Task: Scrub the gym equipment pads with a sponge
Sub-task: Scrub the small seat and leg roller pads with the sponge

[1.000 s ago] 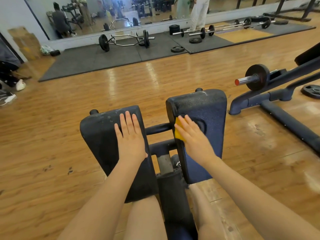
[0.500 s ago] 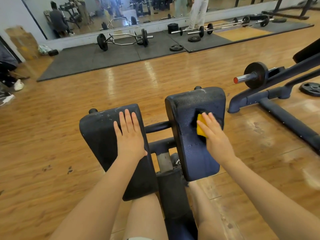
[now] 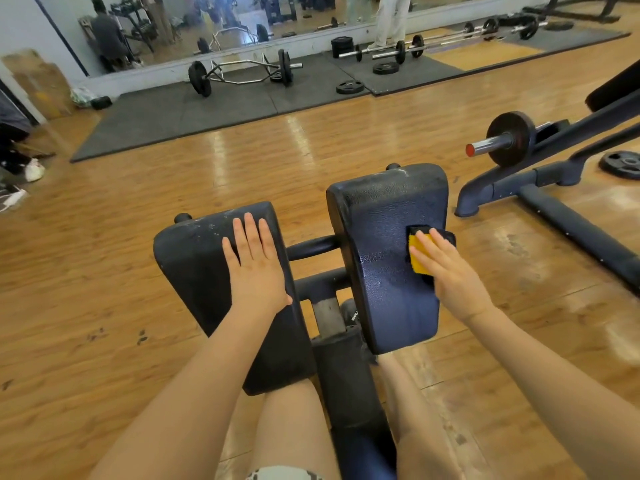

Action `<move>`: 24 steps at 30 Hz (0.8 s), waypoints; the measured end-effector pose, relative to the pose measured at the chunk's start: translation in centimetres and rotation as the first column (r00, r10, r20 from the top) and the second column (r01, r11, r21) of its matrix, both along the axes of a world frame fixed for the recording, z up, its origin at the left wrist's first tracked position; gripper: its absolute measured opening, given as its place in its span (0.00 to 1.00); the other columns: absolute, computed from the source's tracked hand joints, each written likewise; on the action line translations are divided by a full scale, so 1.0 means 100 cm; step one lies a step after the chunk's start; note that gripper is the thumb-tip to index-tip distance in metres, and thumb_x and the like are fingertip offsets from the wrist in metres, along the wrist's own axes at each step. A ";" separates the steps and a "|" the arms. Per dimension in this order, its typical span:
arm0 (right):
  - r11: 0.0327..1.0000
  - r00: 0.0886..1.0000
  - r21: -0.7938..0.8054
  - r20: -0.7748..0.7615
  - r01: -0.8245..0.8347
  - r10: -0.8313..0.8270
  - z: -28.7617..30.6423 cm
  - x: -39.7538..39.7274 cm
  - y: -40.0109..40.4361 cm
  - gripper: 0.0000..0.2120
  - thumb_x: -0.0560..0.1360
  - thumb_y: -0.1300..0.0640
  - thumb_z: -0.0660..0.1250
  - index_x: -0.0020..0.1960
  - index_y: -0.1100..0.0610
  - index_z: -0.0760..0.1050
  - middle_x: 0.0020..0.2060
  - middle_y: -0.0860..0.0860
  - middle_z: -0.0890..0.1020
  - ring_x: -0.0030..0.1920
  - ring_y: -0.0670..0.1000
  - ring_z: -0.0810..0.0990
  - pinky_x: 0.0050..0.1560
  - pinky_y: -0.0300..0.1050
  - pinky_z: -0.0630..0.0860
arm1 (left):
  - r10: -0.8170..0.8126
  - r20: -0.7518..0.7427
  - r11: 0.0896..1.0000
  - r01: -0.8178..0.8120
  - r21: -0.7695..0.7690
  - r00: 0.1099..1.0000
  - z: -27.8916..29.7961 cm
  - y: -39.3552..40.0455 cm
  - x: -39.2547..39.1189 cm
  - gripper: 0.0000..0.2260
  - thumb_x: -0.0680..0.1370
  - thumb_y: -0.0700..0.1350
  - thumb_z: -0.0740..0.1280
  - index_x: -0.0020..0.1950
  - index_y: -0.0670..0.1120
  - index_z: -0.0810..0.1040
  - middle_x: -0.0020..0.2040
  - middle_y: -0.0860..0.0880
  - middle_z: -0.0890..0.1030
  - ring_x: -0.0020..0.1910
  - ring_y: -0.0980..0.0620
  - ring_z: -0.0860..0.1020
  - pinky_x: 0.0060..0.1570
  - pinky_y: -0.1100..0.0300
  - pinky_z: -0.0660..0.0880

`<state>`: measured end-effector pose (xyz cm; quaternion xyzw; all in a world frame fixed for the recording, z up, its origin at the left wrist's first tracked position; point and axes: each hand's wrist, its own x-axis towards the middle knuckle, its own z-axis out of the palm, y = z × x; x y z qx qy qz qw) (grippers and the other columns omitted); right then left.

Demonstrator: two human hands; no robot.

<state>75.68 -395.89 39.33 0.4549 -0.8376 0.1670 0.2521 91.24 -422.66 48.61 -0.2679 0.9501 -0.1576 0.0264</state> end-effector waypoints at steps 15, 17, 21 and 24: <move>0.987 0.987 0.037 -0.042 -0.153 0.155 -0.024 0.017 -0.022 0.28 0.71 0.73 0.57 0.69 0.57 0.64 0.69 0.52 0.65 0.73 0.56 0.58 0.72 0.51 0.56 | 0.007 0.006 1.000 -0.007 0.014 1.000 0.001 0.001 0.000 0.61 0.69 0.65 0.70 0.66 0.35 0.22 0.73 0.34 0.30 0.73 0.34 0.33 0.70 0.40 0.38; 0.997 0.997 0.002 0.006 -0.075 0.075 -0.027 0.008 0.000 0.23 0.73 0.69 0.52 0.68 0.57 0.63 0.68 0.54 0.65 0.70 0.59 0.59 0.68 0.54 0.58 | 0.008 0.006 1.000 -0.008 0.010 1.000 0.000 0.001 0.000 0.61 0.69 0.65 0.69 0.66 0.34 0.22 0.73 0.34 0.31 0.73 0.34 0.33 0.70 0.40 0.38; 0.988 0.993 -0.153 0.117 0.039 -0.021 -0.022 0.022 0.005 0.24 0.72 0.69 0.49 0.66 0.58 0.64 0.72 0.51 0.63 0.72 0.57 0.56 0.72 0.49 0.52 | 0.014 0.001 1.000 -0.014 0.013 1.000 0.000 0.003 -0.002 0.62 0.69 0.65 0.70 0.65 0.34 0.22 0.73 0.33 0.31 0.73 0.33 0.34 0.70 0.39 0.39; 0.991 0.995 -0.114 0.070 -0.068 0.077 -0.024 0.051 -0.030 0.27 0.69 0.72 0.51 0.67 0.59 0.64 0.73 0.50 0.61 0.75 0.51 0.49 0.73 0.48 0.48 | 0.016 -0.007 1.000 -0.016 0.023 1.000 0.000 0.002 -0.003 0.62 0.69 0.65 0.70 0.65 0.34 0.22 0.73 0.33 0.31 0.73 0.33 0.34 0.71 0.39 0.39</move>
